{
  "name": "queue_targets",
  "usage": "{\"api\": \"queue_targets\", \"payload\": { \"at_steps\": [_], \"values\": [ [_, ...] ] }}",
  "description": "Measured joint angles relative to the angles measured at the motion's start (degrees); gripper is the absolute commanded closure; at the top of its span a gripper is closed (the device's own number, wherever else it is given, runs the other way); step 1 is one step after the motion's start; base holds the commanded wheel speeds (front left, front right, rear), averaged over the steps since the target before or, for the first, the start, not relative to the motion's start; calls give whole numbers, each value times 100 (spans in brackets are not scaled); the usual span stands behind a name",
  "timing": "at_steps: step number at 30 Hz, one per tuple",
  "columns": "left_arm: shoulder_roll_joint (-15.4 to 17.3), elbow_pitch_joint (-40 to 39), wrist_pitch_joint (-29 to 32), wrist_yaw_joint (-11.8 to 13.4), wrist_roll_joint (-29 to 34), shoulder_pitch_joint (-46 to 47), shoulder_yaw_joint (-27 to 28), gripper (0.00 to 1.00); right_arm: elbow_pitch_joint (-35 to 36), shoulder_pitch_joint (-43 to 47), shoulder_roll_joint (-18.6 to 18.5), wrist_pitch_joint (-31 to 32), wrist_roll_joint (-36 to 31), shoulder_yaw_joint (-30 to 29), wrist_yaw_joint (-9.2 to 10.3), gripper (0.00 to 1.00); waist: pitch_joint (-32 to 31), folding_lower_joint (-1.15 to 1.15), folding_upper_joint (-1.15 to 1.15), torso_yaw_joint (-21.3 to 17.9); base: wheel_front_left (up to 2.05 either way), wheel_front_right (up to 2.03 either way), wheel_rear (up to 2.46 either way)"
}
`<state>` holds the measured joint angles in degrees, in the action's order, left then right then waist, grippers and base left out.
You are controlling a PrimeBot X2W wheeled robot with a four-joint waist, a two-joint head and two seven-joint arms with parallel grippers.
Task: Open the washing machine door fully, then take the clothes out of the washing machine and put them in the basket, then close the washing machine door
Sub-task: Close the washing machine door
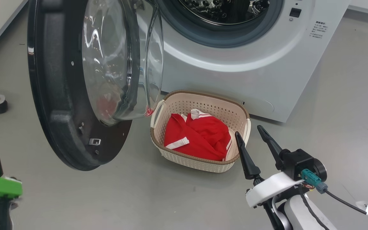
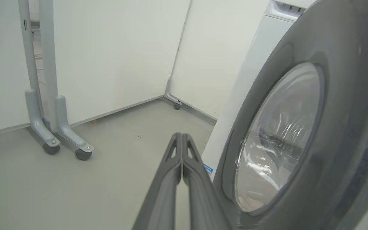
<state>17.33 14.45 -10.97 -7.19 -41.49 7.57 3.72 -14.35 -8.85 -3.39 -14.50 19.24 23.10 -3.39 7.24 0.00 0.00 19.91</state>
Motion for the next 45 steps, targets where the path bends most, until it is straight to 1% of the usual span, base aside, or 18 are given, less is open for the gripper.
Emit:
{"api": "queue_targets", "payload": {
  "at_steps": [2,5,9,10,12,14,18,20,23,27,40,45],
  "values": [
    [-158,16,238,0,-490,127,74,100,0,-2,0,0,0,0,0,0,4,0,0,-4,0,0,0],
    [-337,210,671,0,-1151,300,396,100,-1,-4,0,0,0,1,0,0,10,0,0,-11,0,0,0],
    [-588,388,1248,2,-2205,488,829,100,-4,-4,0,0,0,40,0,0,29,0,0,-28,0,0,0],
    [-730,430,1529,70,-2702,660,993,100,-10,-4,1,0,0,35,0,0,43,0,0,-39,0,0,0],
    [-857,452,1839,172,-3145,844,1096,100,-12,-4,1,0,0,31,0,0,50,0,0,-45,0,0,0],
    [-913,454,2038,292,-3433,989,1226,100,-14,-5,1,0,0,29,0,0,57,0,0,-51,0,0,0],
    [-907,433,2410,593,-4001,1196,1584,100,0,-16,1,0,0,85,0,0,90,0,0,-71,0,0,0],
    [-900,433,2650,747,-4258,1248,1677,100,18,-40,1,0,0,135,0,0,124,0,0,-91,0,0,0],
    [-920,431,3003,1001,-4547,1322,1682,100,33,-60,1,0,1,148,0,0,173,0,0,-123,0,0,0],
    [-933,372,3457,1272,-4942,1441,1686,100,38,-80,1,0,46,142,1,0,233,0,0,-155,0,0,0],
    [-909,164,4584,1325,-5146,1441,1295,100,36,-125,-1,0,49,86,2,0,257,0,0,-159,0,0,0],
    [-898,33,4958,1330,-5328,1257,1193,100,21,-125,-1,0,48,77,2,0,237,0,0,-146,0,0,0]
  ]
}}
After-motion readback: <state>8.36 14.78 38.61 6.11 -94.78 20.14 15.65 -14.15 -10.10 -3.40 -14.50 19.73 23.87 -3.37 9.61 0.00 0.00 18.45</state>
